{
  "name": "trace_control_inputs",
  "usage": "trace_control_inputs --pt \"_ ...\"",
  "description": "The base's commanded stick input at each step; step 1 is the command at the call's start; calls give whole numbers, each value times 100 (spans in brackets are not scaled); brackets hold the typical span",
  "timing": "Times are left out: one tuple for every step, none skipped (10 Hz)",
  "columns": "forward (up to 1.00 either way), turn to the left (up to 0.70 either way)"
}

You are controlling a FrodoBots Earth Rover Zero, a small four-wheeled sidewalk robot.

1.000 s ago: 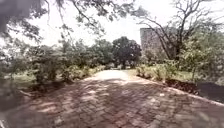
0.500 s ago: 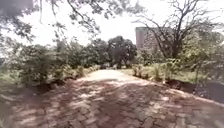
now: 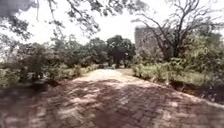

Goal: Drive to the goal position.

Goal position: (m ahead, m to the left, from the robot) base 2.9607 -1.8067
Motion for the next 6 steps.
trace_control_inputs --pt "70 0" --pt "70 0" --pt "70 0" --pt "70 0" --pt "70 0" --pt "70 0"
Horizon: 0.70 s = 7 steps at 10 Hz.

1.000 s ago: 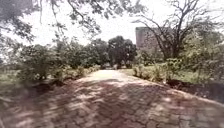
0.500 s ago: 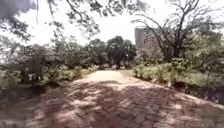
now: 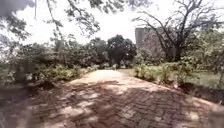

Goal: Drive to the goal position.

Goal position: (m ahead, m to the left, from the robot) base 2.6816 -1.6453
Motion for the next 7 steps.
trace_control_inputs --pt "70 0" --pt "70 0" --pt "70 0" --pt "70 0" --pt "70 0" --pt "70 0" --pt "70 0"
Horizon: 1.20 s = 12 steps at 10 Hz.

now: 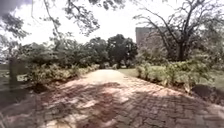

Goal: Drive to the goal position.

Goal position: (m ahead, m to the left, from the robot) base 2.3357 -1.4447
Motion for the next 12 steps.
trace_control_inputs --pt "70 0" --pt "70 0" --pt "70 0" --pt "70 0" --pt "70 0" --pt "70 0" --pt "70 0" --pt "70 0" --pt "70 0" --pt "70 0" --pt "70 0" --pt "70 0"
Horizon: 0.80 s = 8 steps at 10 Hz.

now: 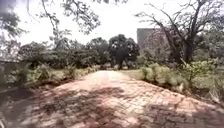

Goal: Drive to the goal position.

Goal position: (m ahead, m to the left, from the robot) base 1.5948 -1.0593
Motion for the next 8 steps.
trace_control_inputs --pt "70 0" --pt "70 0" --pt "70 0" --pt "70 0" --pt "70 0" --pt "70 0" --pt "70 0" --pt "70 0"
